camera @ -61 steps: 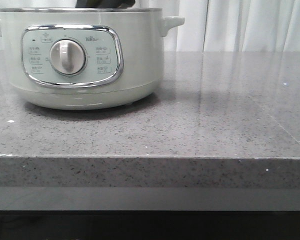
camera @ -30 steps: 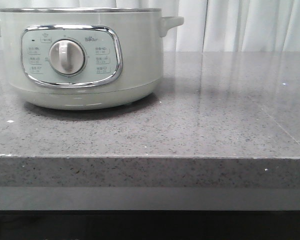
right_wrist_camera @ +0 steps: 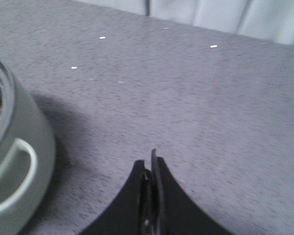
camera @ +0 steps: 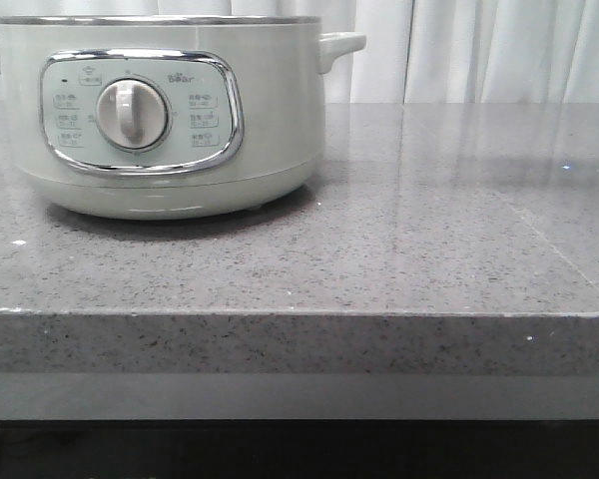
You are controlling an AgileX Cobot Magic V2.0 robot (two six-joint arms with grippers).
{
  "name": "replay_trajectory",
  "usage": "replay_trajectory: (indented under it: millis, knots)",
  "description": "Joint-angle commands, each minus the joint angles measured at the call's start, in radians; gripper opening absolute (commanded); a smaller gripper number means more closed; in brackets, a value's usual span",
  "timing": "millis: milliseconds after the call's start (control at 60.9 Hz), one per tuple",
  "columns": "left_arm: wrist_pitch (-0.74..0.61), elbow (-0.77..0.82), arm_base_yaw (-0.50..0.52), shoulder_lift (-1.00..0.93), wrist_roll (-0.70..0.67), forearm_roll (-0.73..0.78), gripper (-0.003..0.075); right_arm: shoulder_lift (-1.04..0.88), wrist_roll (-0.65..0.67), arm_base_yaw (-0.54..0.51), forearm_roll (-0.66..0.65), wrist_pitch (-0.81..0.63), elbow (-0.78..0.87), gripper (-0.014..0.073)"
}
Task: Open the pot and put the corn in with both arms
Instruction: 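Release the corn into the pot and withdraw the right gripper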
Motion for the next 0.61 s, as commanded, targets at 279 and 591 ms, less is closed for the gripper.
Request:
replay_trajectory:
  millis: [279,591]
  knots:
    - [-0.133,-0.033,-0.004,0.006,-0.006,-0.033,0.02,-0.476,-0.011,0.024,-0.027,-0.381,0.492,-0.0068]
    - [-0.144,-0.033,-0.004,0.006,-0.006,-0.033,0.02,-0.884,-0.011,0.026,-0.027,-0.452,0.872,-0.0068]
